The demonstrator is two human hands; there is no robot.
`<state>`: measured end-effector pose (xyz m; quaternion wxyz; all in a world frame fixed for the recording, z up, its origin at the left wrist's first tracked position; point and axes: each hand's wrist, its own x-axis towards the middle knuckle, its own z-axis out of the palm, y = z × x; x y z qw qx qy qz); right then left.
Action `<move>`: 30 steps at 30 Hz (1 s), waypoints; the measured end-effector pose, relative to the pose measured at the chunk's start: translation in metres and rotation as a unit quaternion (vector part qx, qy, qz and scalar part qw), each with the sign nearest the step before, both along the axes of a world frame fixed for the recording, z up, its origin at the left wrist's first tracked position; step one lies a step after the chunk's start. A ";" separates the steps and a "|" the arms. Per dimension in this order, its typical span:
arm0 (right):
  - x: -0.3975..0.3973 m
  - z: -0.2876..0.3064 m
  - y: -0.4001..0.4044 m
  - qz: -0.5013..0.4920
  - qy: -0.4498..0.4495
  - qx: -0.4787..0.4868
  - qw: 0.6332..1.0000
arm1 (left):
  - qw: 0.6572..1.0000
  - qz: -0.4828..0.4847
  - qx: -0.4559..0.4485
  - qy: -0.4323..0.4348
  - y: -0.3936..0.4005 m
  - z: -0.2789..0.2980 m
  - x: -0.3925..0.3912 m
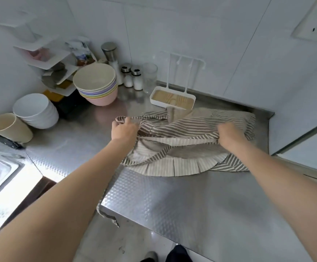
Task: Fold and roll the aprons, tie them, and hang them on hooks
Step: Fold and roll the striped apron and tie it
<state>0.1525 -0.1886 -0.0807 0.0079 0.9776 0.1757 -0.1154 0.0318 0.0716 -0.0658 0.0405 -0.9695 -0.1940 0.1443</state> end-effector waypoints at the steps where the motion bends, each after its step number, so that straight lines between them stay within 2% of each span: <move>1: -0.002 -0.002 0.000 -0.021 -0.009 0.033 0.999 | 0.999 0.006 0.010 0.032 -0.004 -0.005 0.000; 3: -0.008 -0.004 0.000 -0.083 -0.070 0.103 0.989 | 0.998 0.002 0.034 0.053 -0.014 -0.014 0.001; 5: -0.016 -0.008 -0.001 -0.118 -0.121 0.132 0.977 | 0.996 -0.041 0.077 0.032 -0.026 -0.021 0.000; 7: -0.024 -0.017 -0.007 -0.117 -0.083 0.117 0.983 | 0.989 -0.098 0.112 -0.019 -0.033 -0.029 -0.004; 8: -0.028 -0.024 -0.011 -0.096 -0.039 0.094 0.990 | 0.983 -0.130 0.125 -0.033 -0.035 -0.034 -0.005; 10: -0.036 -0.041 -0.019 -0.013 0.048 0.032 0.998 | 0.975 -0.167 0.143 -0.005 -0.034 -0.044 -0.007; 13: -0.040 -0.059 -0.026 0.126 0.112 -0.095 0.981 | 0.981 -0.137 0.130 0.044 -0.031 -0.052 -0.010; 16: -0.044 -0.063 -0.022 0.168 0.043 -0.175 0.969 | 0.987 -0.115 0.107 0.033 -0.029 -0.059 -0.011; 18: -0.045 -0.063 -0.015 0.195 -0.024 -0.172 0.965 | 0.990 -0.096 0.098 0.023 -0.028 -0.060 -0.012; 20: -0.046 -0.060 -0.010 0.202 -0.027 -0.157 0.966 | 0.991 -0.080 0.101 0.023 -0.023 -0.057 -0.012; 22: -0.044 -0.050 -0.008 0.170 0.035 -0.130 0.976 | 0.993 -0.065 0.101 0.019 -0.019 -0.054 -0.010; 24: -0.037 -0.037 -0.009 0.129 0.152 -0.092 0.976 | 0.994 -0.056 0.097 0.016 -0.016 -0.052 -0.006; 25: -0.035 -0.031 -0.010 0.105 0.233 -0.067 0.964 | 0.994 -0.055 0.095 0.016 -0.015 -0.050 -0.005; 27: -0.042 -0.026 -0.010 0.066 0.391 -0.047 0.917 | 0.996 -0.045 0.071 0.022 -0.013 -0.049 -0.004; 28: -0.047 -0.028 -0.011 0.067 0.433 -0.064 0.897 | 0.997 -0.036 0.058 0.022 -0.013 -0.048 -0.005; 30: -0.060 -0.037 -0.012 0.084 0.459 -0.118 0.877 | 0.997 -0.033 0.066 0.001 -0.013 -0.044 -0.010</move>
